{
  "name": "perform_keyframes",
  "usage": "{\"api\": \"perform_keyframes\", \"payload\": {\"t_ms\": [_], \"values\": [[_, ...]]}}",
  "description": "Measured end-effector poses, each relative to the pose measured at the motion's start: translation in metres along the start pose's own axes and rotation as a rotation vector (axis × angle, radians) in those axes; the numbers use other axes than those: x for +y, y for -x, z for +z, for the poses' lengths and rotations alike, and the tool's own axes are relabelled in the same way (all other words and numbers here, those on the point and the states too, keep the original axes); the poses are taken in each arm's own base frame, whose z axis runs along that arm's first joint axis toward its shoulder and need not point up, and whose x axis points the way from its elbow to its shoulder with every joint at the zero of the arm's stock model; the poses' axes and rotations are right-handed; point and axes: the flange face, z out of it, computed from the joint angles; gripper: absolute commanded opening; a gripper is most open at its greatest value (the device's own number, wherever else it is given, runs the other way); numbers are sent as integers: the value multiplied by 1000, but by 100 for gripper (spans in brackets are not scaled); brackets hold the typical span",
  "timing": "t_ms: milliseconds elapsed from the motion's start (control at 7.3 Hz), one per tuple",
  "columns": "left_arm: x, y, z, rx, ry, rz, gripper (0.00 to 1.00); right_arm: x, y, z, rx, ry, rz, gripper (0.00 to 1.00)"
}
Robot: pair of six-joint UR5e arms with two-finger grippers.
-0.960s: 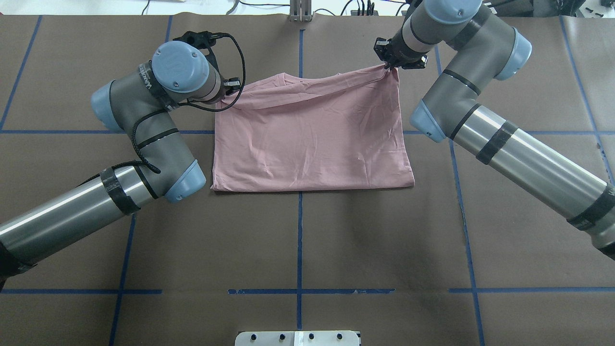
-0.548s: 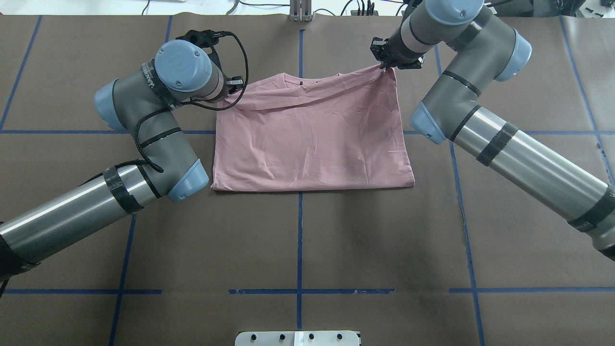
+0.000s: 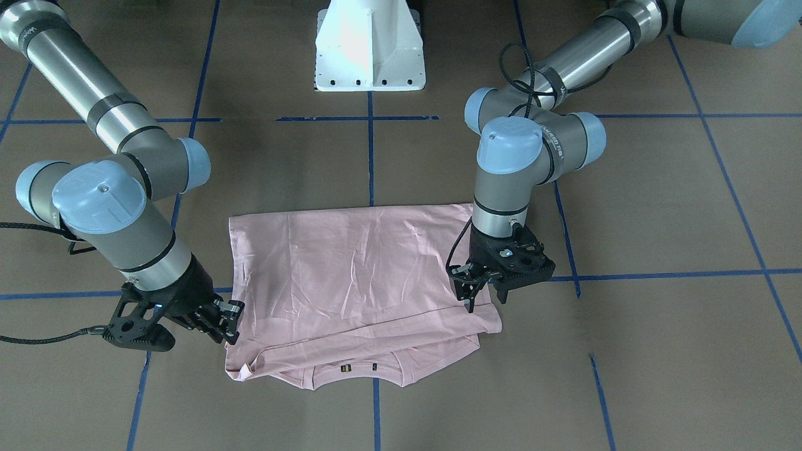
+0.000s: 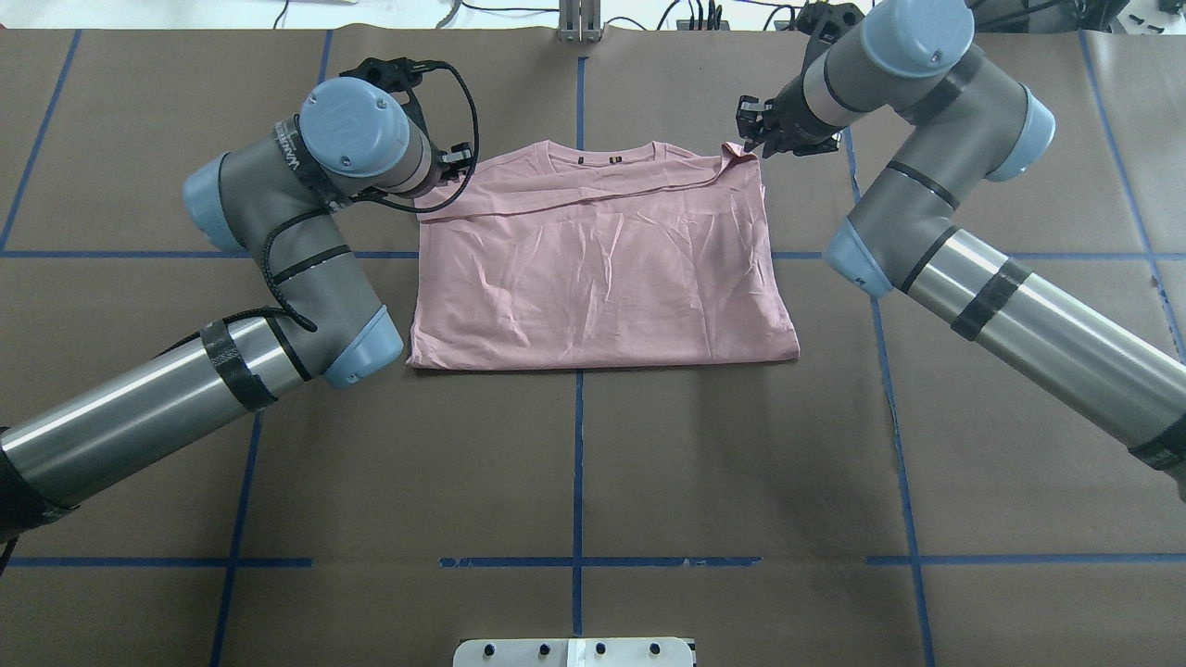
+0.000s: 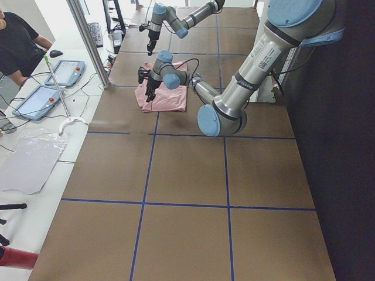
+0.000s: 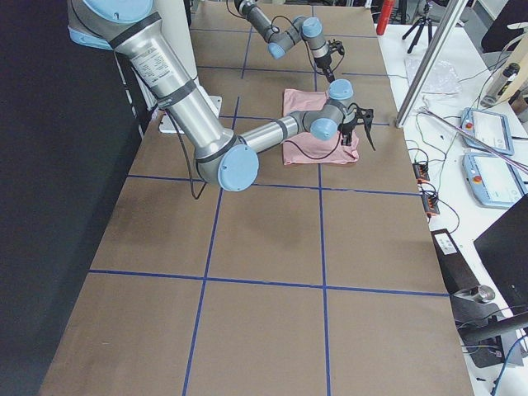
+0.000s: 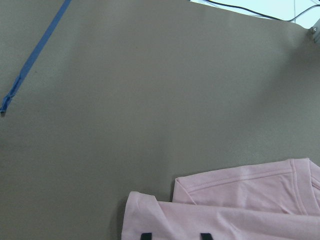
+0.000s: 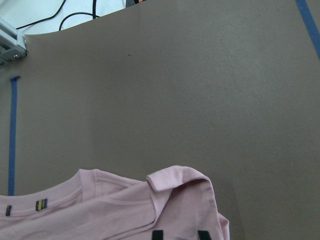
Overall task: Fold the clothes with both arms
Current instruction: 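Lay the hem down near the collar and open both grippers, then move the right gripper down to the folded shirt's side edge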
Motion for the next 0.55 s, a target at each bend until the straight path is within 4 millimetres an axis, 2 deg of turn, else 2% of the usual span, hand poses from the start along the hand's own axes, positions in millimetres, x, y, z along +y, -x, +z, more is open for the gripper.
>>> {"api": "perform_keyframes", "payload": {"t_ms": [274, 548], "values": [[-1, 1, 0, -1, 0, -2, 100, 6, -1, -6, -34, 33, -25, 100], [-2, -3, -11, 21, -1, -2, 100, 27, -7, -23, -59, 75, -11, 100]]}}
